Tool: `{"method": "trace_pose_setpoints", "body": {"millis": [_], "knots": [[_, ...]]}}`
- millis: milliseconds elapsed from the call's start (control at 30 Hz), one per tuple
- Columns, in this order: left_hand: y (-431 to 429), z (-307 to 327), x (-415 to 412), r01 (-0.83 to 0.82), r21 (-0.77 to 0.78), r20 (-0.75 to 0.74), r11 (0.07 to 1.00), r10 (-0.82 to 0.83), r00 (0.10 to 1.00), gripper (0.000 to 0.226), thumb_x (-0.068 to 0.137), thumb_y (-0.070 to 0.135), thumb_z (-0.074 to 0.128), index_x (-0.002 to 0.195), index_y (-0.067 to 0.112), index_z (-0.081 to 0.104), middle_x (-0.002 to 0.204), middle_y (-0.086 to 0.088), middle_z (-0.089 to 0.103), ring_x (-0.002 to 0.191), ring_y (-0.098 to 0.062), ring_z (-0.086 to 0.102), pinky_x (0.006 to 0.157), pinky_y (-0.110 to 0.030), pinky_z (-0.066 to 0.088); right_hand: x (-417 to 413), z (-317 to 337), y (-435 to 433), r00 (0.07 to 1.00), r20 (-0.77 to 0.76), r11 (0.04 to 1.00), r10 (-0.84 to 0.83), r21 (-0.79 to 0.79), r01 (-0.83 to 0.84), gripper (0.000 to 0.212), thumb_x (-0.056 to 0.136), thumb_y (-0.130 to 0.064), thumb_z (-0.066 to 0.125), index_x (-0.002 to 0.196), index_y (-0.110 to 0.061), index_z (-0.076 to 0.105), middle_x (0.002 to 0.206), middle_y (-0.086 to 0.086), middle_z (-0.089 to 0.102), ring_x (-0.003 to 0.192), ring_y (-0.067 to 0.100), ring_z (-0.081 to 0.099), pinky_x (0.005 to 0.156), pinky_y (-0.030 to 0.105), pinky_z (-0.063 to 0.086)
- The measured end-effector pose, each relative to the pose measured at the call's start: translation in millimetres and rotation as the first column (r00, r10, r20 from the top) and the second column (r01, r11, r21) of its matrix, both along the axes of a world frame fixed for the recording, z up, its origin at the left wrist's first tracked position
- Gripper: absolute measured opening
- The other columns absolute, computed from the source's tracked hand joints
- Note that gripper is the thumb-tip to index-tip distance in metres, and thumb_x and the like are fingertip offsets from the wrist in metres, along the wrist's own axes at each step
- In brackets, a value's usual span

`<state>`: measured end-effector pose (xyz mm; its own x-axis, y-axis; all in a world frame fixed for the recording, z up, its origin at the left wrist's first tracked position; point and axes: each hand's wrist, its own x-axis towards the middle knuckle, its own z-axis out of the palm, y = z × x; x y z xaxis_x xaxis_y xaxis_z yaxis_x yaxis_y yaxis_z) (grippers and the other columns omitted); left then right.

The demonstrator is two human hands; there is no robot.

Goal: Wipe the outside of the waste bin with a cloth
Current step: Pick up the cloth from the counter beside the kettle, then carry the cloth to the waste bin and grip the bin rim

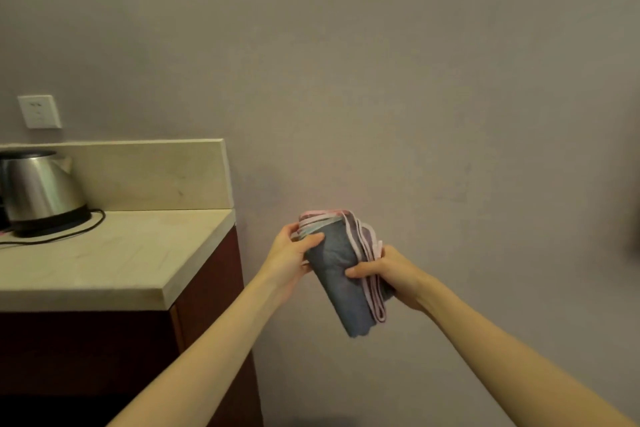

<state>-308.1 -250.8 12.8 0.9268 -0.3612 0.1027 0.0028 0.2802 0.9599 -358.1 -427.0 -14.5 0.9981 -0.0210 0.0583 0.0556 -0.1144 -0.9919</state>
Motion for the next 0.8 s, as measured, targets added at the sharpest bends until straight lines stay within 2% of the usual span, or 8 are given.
{"method": "trace_pose_setpoints", "body": {"millis": [133,233,333,433,600,700,800], "knots": [[-7,1,8,-0.025,0.043,0.097,0.999,0.02,0.995,0.04,0.085,0.002,0.06,0.121,0.01,0.045,0.105,-0.003,0.064,0.089,-0.015,0.064,0.076,-0.033,0.056,4,-3,5,0.999,0.0,0.999,0.04,0.036,-0.04,0.047,0.064,-0.023,0.08,0.108,-0.013,0.066,0.104,0.006,0.073,0.098,0.024,0.068,0.08,0.035,0.054],[-11,-3,13,-0.033,0.096,0.163,0.995,0.017,0.987,0.039,0.086,-0.001,0.059,0.12,0.009,0.045,0.116,-0.011,0.06,0.101,-0.021,0.061,0.091,-0.041,0.052,12,-5,7,0.998,-0.044,0.995,0.055,0.083,-0.051,0.047,0.065,-0.019,0.078,0.11,-0.012,0.066,0.108,0.009,0.072,0.101,0.027,0.067,0.086,0.036,0.054],[-8,-15,21,-0.044,0.119,0.175,0.992,0.022,0.984,0.042,0.084,-0.005,0.058,0.124,0.002,0.045,0.121,-0.017,0.058,0.112,-0.03,0.058,0.098,-0.047,0.047,21,-17,12,0.999,-0.027,0.993,-0.044,0.106,0.046,0.044,0.062,-0.014,0.075,0.105,-0.01,0.068,0.101,0.01,0.073,0.095,0.027,0.069,0.077,0.032,0.056],[-3,-33,29,-0.045,0.146,0.174,0.988,0.019,0.985,0.046,0.079,-0.013,0.058,0.122,-0.003,0.046,0.119,-0.021,0.059,0.11,-0.031,0.058,0.097,-0.048,0.046,29,-38,15,0.988,0.007,0.985,-0.154,0.074,0.153,0.041,0.057,-0.011,0.072,0.098,-0.013,0.068,0.094,0.008,0.074,0.089,0.025,0.069,0.069,0.031,0.055],[3,-72,42,-0.038,0.217,0.192,0.975,-0.005,0.981,0.049,0.072,-0.02,0.058,0.118,-0.006,0.048,0.109,-0.014,0.06,0.095,-0.018,0.059,0.08,-0.023,0.05,46,-81,22,0.979,0.002,0.977,-0.204,0.061,0.203,0.055,0.052,-0.007,0.068,0.106,-0.015,0.065,0.099,0.009,0.073,0.092,0.024,0.069,0.081,0.038,0.056],[3,-97,51,-0.028,0.274,0.168,0.961,-0.019,0.986,0.048,0.074,-0.019,0.058,0.119,-0.005,0.047,0.105,-0.009,0.059,0.085,-0.007,0.058,0.07,-0.011,0.048,55,-114,22,0.975,-0.037,0.973,-0.217,0.068,0.22,0.052,0.049,-0.01,0.069,0.101,-0.015,0.067,0.095,0.009,0.074,0.089,0.023,0.069,0.076,0.037,0.057],[-5,-129,59,-0.007,0.319,0.157,0.948,-0.045,0.987,0.049,0.075,-0.019,0.059,0.121,-0.006,0.046,0.109,-0.012,0.058,0.091,-0.011,0.056,0.068,-0.007,0.047,61,-150,17,0.963,-0.045,0.958,-0.266,0.099,0.269,0.05,0.049,-0.011,0.069,0.098,-0.017,0.068,0.089,0.001,0.075,0.085,0.018,0.07,0.066,0.028,0.054]]}}
